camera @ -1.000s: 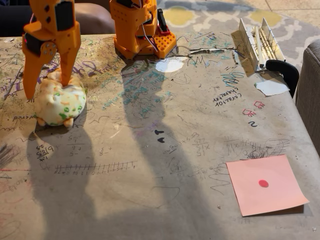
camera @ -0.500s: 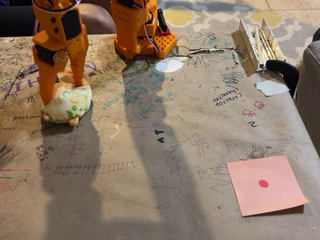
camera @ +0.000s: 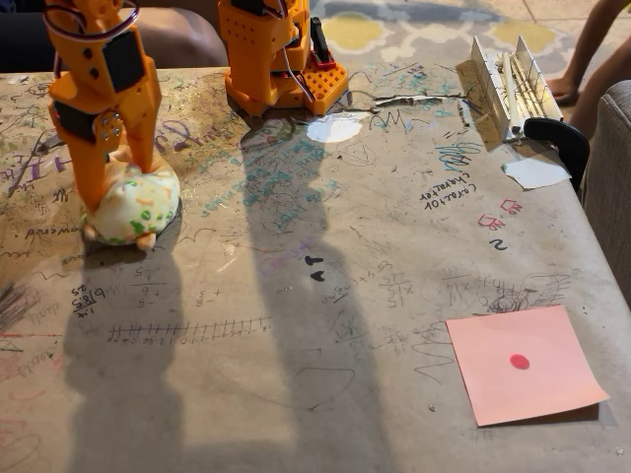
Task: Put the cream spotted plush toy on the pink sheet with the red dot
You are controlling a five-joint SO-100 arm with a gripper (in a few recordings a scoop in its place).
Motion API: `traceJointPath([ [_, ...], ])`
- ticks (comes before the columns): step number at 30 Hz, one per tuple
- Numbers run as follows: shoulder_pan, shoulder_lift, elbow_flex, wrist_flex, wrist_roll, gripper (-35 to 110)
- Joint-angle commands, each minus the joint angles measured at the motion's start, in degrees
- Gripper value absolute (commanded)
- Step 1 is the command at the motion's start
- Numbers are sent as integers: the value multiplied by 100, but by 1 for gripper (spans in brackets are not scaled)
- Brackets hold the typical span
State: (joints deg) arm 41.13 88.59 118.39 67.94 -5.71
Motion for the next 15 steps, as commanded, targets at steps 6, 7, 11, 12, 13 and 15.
traceJointPath([
  [6,-325,747,246,132,-290,0],
  [7,-439,958,290,79,-281,0],
  [11,-1090,2215,650,-413,-88,0],
  [12,-1292,2628,756,-519,-9,0],
  [13,-1503,3059,844,-589,70,0],
  [15,-1978,3850,870,-475,202,0],
])
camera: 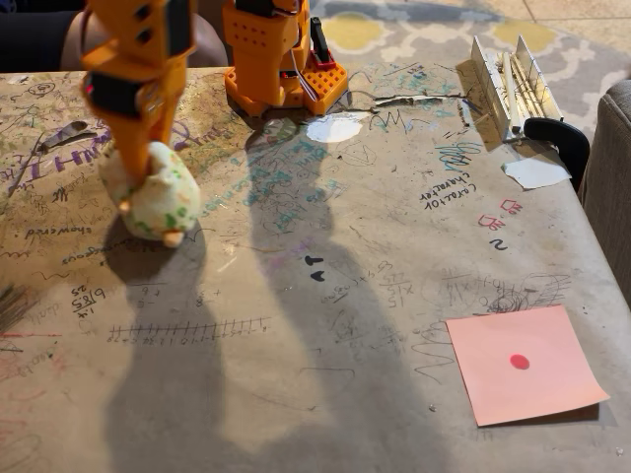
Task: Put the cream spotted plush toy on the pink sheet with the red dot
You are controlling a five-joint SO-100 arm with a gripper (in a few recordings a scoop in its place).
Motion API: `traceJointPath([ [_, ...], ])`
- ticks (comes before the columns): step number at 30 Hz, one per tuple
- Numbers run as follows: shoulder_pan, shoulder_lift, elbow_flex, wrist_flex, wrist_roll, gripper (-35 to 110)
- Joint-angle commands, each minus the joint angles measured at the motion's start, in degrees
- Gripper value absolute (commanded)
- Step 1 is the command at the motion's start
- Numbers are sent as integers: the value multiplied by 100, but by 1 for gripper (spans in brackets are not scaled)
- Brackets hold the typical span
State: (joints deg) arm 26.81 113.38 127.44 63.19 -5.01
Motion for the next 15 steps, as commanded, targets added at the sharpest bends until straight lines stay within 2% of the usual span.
traceJointPath([
  [1,-809,1731,-53,114,185,0],
  [10,-2883,5616,211,967,246,0],
  [15,-3516,6469,-105,1450,193,0],
])
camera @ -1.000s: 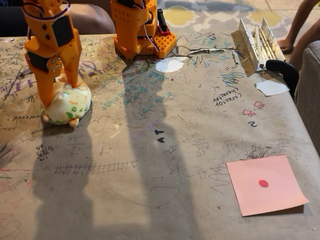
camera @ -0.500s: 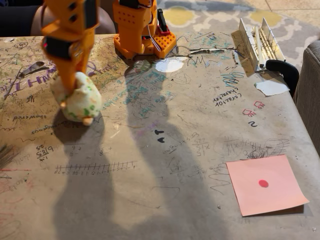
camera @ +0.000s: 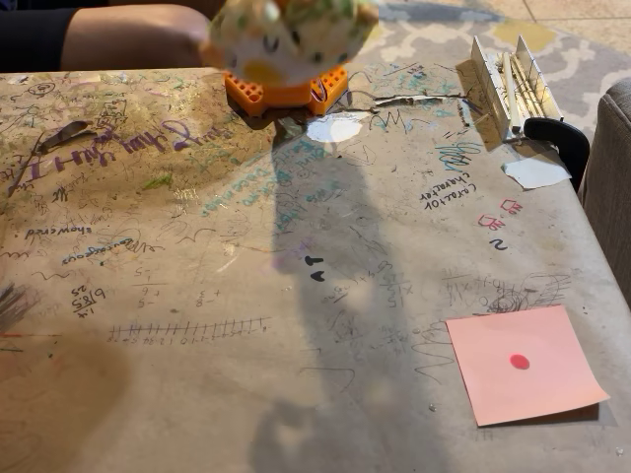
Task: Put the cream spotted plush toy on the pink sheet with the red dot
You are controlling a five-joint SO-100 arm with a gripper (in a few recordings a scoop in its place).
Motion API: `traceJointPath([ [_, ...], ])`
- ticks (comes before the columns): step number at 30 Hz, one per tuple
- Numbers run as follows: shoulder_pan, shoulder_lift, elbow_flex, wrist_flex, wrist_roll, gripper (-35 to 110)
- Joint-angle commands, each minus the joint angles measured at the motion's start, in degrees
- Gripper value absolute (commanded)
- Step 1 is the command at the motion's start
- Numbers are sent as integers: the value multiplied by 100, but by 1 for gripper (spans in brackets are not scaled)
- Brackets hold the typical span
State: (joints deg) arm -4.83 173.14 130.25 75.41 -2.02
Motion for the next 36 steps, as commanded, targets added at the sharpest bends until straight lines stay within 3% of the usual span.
traceJointPath([
  [1,-448,615,-466,299,-62,0],
  [6,-1257,2004,-1020,501,158,0],
  [10,-2338,1687,-2610,1037,290,0],
  [15,-2628,1169,-3850,1424,255,0],
  [22,-2435,1459,-3357,1538,334,0],
  [26,-2443,1459,-2733,1028,229,0],
  [28,-2188,703,-1898,-79,246,0],
  [30,-1986,-1617,-1687,-1573,457,0],
  [31,-2021,-3472,-2610,-1573,457,0],
  [33,-1925,-6513,-5291,-176,615,7],
  [34,-2004,-7251,-6003,475,308,27],
  [36,-2127,-6609,-4816,255,-18,39],
])
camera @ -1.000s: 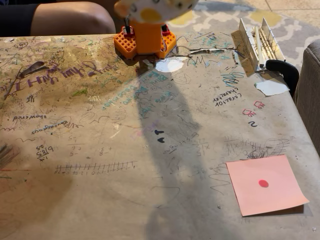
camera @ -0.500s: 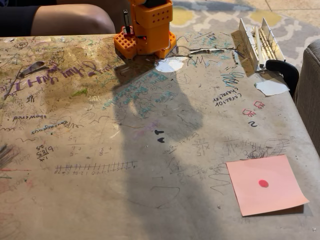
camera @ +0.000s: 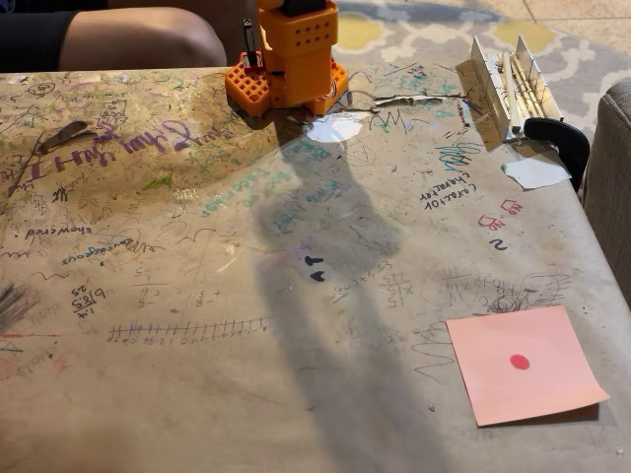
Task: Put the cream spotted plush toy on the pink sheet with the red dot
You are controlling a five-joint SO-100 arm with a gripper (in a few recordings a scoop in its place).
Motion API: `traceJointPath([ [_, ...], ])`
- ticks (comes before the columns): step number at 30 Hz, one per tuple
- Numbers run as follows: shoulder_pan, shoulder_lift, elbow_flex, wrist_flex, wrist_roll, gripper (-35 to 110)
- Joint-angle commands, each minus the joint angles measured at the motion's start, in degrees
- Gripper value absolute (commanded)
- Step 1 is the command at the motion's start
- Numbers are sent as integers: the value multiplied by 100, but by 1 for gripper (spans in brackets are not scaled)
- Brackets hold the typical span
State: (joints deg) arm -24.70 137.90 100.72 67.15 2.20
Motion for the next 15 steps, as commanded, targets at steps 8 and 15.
traceJointPath([
  [8,-721,1248,1600,606,-800,36],
  [15,-448,3665,3120,1274,-1327,18],
])
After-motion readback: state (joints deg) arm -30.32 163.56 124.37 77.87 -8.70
